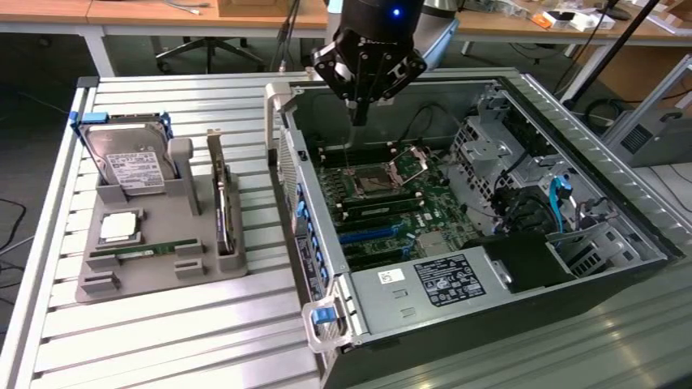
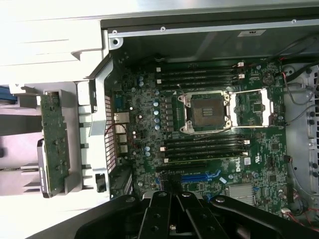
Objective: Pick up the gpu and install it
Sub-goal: 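Reach for the gpu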
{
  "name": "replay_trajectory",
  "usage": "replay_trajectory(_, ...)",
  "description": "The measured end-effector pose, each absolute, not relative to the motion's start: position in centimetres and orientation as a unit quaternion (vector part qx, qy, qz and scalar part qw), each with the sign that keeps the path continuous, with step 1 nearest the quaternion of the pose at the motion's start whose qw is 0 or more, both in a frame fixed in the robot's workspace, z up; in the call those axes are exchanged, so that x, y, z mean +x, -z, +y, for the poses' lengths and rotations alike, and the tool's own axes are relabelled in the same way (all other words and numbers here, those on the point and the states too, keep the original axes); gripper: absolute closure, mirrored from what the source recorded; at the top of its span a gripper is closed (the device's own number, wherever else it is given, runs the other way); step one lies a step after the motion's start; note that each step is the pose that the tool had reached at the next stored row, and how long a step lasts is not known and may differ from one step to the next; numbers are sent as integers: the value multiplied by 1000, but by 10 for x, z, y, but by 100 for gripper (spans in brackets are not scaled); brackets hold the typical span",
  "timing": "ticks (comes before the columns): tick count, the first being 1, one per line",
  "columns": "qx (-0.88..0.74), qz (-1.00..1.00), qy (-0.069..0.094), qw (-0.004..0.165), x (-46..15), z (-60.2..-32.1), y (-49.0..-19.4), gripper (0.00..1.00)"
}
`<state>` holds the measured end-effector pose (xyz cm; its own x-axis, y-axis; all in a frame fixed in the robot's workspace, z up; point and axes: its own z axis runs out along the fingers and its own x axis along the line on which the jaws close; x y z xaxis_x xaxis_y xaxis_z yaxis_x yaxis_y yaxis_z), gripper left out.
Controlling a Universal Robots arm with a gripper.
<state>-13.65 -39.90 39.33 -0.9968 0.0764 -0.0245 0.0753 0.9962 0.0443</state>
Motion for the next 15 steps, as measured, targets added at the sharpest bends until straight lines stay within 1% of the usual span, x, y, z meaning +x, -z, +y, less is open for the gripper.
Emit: replay_trajectory(15, 38, 999, -22, 13, -144, -399, -393, 89)
